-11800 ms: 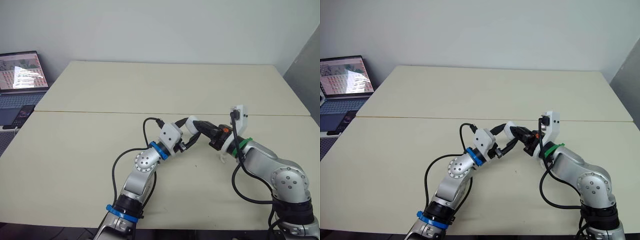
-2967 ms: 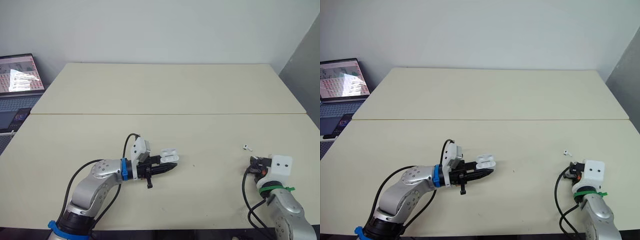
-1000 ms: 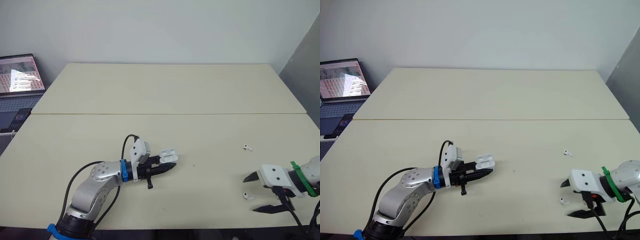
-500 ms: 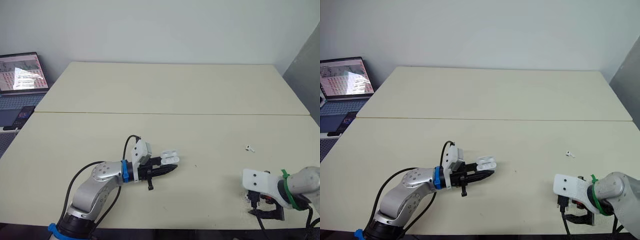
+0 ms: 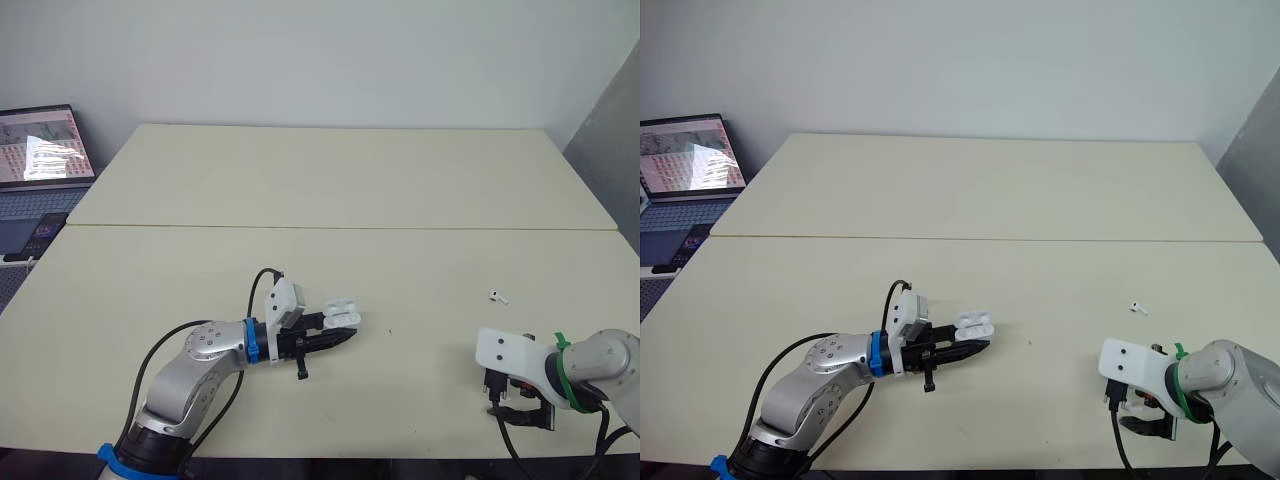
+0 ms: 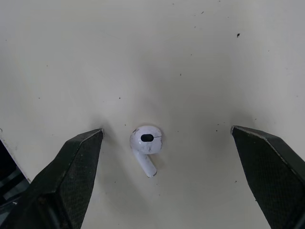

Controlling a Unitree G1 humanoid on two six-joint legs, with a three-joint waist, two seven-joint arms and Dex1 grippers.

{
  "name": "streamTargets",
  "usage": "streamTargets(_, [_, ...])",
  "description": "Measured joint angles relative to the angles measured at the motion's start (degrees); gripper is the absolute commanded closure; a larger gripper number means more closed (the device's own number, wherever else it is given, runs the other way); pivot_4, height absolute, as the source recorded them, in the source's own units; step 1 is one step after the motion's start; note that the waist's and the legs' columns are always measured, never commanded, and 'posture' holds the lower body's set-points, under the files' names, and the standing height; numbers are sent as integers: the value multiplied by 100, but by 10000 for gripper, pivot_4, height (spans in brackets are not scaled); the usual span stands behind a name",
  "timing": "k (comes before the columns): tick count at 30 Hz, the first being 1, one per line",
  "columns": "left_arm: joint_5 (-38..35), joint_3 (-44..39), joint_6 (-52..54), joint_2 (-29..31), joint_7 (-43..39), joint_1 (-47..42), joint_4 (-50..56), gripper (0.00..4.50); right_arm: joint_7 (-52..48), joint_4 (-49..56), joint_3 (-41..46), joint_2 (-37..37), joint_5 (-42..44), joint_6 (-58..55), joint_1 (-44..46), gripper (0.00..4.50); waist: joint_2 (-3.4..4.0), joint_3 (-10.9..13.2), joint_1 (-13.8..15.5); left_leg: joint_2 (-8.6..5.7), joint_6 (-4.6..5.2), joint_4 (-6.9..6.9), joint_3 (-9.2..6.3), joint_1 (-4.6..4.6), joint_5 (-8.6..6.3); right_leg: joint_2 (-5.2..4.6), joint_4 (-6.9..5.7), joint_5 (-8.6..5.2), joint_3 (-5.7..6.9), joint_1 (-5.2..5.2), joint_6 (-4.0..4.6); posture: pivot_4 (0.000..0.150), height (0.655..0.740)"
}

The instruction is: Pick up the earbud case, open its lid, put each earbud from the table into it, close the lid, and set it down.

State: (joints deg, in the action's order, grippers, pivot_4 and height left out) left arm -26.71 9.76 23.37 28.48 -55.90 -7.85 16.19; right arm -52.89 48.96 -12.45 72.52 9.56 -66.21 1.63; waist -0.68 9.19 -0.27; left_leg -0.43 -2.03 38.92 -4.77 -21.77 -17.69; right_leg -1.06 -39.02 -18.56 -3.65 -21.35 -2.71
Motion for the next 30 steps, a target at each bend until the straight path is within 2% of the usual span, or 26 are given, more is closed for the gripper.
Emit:
streamTargets(7, [0,0,0,4,-1,1,0,36781,3,25,-8,83,82,185,-112,33720,-10,-4,0,-1,0,1,1,1,0,-1,0,0,0,2,0,1500,7400])
streamTargets(9, [0,0,0,4,-1,1,0,36781,11,24,-5,84,84,194,-112,39988,-10,-4,0,0,0,1,1,1,0,-1,0,0,0,2,0,1500,7400])
streamTargets(10, [0,0,0,4,-1,1,0,36781,14,24,-4,85,86,196,-112,41245,-10,-4,1,-1,0,1,0,1,0,-1,0,0,0,2,0,1500,7400])
streamTargets(21, [0,0,0,4,-96,-2,-5,36781,58,-36,141,-10,219,309,-126,41199,-11,-3,2,0,0,0,2,1,0,-1,0,0,-1,1,0,1500,7400])
streamTargets(26, [7,21,15,-161,27,-73,-2,36781,280,-389,985,-1278,678,751,464,41199,-13,0,-4,-3,0,1,0,-3,0,1,-1,0,0,-1,0,1500,7400])
streamTargets(30, [158,166,5,-656,408,-437,-106,36781,447,-923,1981,-2298,1208,1062,660,41199,-24,2,63,-13,0,5,-1,-7,0,-5,0,1,3,1,-1,1500,7400])
